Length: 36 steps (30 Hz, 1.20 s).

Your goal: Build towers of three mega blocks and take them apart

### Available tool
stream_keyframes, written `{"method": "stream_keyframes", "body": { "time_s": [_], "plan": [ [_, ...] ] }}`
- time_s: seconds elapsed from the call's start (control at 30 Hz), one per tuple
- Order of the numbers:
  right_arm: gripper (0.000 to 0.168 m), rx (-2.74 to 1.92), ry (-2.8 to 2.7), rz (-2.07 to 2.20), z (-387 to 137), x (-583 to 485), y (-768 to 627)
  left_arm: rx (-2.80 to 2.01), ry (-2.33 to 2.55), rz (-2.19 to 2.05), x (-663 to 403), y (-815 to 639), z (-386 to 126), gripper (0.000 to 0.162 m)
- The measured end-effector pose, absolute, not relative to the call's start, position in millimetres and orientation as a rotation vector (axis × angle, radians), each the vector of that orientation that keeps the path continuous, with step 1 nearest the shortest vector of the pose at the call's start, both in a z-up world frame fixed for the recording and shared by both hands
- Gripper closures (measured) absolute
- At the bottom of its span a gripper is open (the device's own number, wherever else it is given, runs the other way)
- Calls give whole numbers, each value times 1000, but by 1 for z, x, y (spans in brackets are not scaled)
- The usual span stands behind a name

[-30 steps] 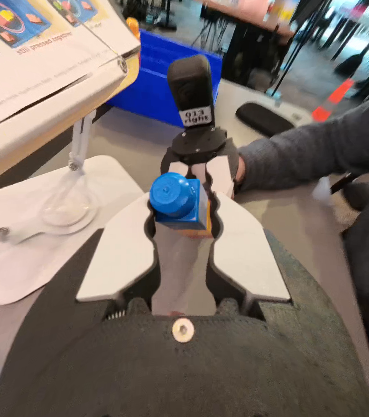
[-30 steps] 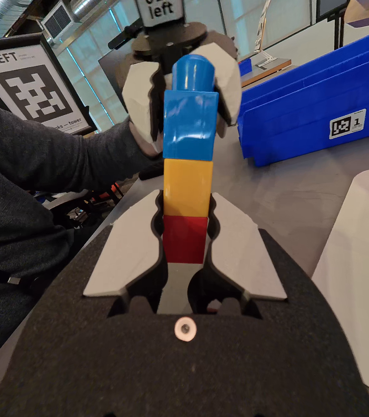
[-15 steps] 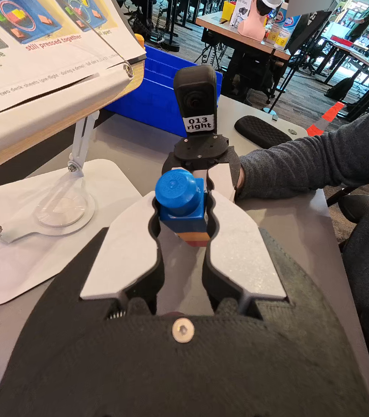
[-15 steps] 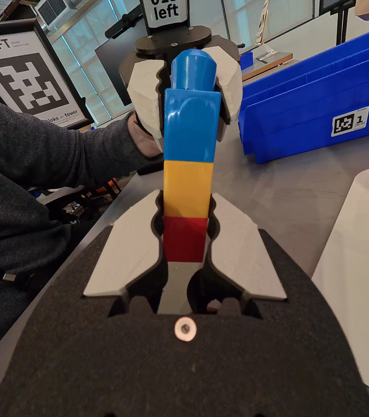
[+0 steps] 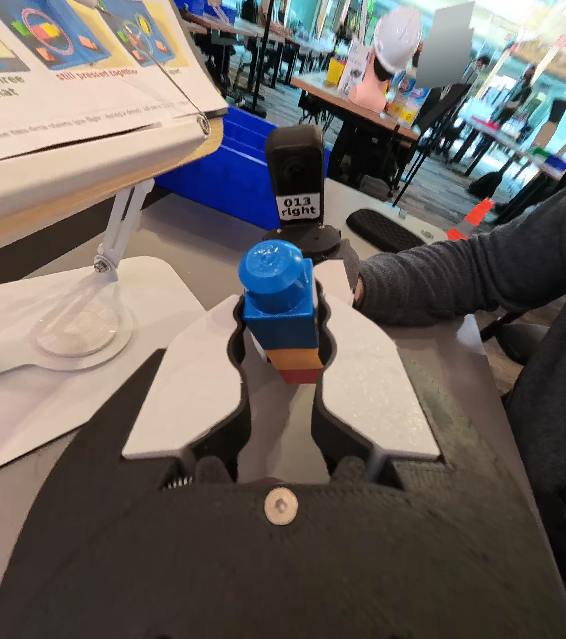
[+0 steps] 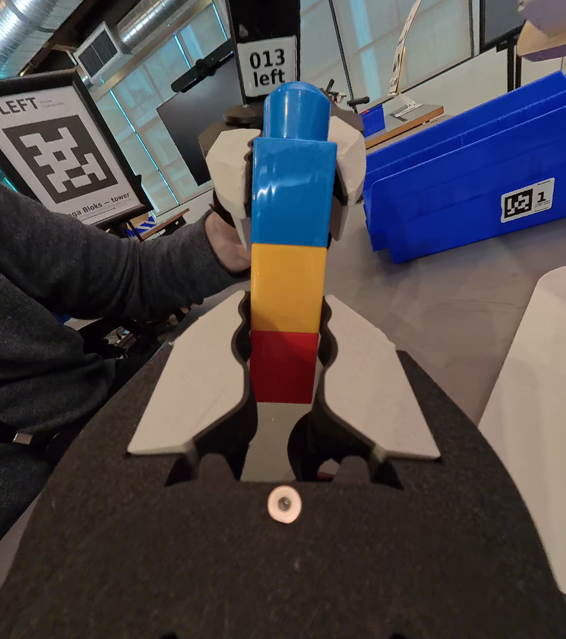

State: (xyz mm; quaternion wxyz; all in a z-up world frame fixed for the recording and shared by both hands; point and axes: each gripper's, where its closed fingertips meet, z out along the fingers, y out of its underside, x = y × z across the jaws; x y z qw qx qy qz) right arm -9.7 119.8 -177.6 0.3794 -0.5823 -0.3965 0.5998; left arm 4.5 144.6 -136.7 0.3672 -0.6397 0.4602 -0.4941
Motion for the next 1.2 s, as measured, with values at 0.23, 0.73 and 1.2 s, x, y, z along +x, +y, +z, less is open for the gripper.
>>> {"method": "stream_keyframes", "body": {
  "time_s": [0.23, 0.73, 1.2],
  "plan": [
    [132, -1448, -885, 1588, -168, 0, 131, -1683, 1092, -1431, 14, 135, -162, 103],
    [129, -1387, -812, 1675, -158, 9, 136, -1784, 1244, -1435, 31, 111, -202, 126],
    [133, -1378, -854, 1670, -159, 8, 133, -1897, 1389, -1358, 32, 99, -224, 126]
  ]
}}
